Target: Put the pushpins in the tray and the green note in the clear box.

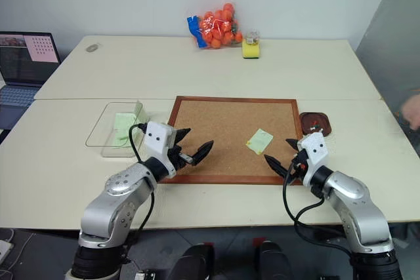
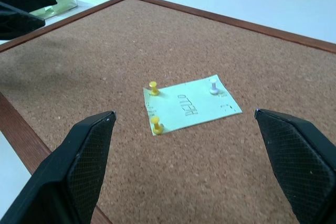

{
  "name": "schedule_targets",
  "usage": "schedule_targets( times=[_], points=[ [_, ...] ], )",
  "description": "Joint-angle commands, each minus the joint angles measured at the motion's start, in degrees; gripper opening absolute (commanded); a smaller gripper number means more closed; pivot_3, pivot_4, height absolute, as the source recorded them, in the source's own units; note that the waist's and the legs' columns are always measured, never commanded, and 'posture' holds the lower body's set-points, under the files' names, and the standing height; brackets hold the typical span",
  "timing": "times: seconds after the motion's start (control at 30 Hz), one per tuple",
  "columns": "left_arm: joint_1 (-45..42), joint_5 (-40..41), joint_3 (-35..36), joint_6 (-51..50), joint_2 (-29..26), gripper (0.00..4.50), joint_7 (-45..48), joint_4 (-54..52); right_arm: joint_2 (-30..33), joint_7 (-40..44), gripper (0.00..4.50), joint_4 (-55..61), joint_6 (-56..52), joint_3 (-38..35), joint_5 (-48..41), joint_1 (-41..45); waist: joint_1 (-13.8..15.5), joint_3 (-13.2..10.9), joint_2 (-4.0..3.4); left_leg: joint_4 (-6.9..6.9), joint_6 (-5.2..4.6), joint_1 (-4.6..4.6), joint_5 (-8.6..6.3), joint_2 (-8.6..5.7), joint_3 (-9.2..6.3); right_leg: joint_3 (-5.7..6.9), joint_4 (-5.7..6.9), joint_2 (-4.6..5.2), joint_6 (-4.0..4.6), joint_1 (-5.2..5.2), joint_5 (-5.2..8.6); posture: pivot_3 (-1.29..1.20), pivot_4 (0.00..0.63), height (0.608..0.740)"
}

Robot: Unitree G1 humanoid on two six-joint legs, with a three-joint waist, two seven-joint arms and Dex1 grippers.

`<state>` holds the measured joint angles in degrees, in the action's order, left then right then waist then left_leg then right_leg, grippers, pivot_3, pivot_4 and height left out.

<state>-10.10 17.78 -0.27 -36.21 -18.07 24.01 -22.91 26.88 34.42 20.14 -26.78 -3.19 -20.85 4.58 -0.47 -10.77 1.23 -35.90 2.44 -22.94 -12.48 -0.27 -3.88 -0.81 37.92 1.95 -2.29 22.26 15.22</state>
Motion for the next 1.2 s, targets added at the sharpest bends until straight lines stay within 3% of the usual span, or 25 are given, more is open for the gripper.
schedule_targets(
  times=[0.03,1.0,1.2],
  points=[
    [0.8,2.0,0.7,-0.4,-0.6,4.49,0.8,-3.7,0.2,0.0,4.5,0.9,1.0,-0.5,-0.1,0.7,0.0,0.0,0.0,0.0,0.0,0.0,0.0,0.0,0.0,0.0,0.0,0.0,0.0,0.0,0.0,0.0,0.15,0.74],
    [0.5,-0.4,-0.6,2.4,0.5,4.49,-1.0,-1.9,-2.5,-3.5,4.5,-1.5,2.7,0.1,2.9,2.8,0.1,0.0,0.0,0.0,0.0,0.01,0.0,0.0,0.01,-0.02,0.0,0.01,0.0,0.0,0.0,0.0,0.15,0.74],
    [0.0,-0.3,-1.3,4.3,1.2,3.54,0.0,0.1,-3.5,-3.6,4.5,-2.5,3.2,1.4,3.7,4.2,0.0,0.0,0.0,0.01,0.0,0.01,0.0,0.01,0.01,-0.02,0.01,0.0,0.01,0.01,-0.01,0.0,0.15,0.74]
  ],
)
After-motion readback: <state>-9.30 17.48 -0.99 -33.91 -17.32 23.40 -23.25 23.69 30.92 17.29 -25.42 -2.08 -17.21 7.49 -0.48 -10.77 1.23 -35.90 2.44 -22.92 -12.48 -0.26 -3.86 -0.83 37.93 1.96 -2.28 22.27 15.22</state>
